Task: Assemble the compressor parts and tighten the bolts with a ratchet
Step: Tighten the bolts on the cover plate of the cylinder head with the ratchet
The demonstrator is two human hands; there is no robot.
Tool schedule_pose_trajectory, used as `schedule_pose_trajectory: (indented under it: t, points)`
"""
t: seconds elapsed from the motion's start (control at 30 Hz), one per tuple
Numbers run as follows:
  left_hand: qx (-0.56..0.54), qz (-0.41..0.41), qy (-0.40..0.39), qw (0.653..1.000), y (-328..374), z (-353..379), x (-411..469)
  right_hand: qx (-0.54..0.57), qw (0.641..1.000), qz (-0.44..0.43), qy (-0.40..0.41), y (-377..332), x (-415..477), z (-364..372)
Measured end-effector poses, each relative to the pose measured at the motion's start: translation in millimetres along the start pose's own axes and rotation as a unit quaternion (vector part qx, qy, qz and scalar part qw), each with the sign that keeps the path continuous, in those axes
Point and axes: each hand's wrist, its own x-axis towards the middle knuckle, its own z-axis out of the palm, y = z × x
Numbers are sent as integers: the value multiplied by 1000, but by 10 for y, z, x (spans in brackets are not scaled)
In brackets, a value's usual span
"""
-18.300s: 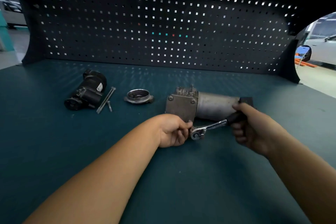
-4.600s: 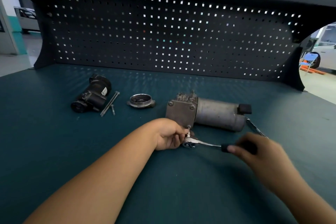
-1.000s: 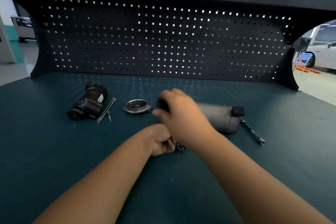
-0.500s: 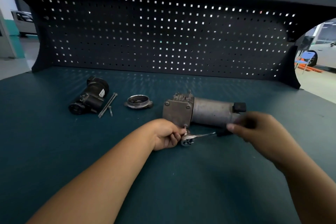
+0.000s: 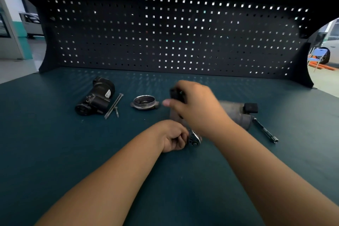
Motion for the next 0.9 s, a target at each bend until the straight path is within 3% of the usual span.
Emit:
schedule_pose_trajectory:
  t: [0.2,0.33,0.53,0.73,0.9]
  points:
    - [36,-31,-20,999,-31,-13,42,108,982,124,93,477,-442,-347]
    - [49,-8,-43,998,-32,-27,14,251,934,214,135,821,-643,-361]
    - [57,-5,-38,998,-17,-24,28,408,859,261,162,1050,-792,-264]
    - [41,-2,-21,999,-38,-22,48,421,853,243,190,1027,-850,-223]
    - [33,5,-3,999,-45,-12,52,447,825,286,193,1024,-878,-223]
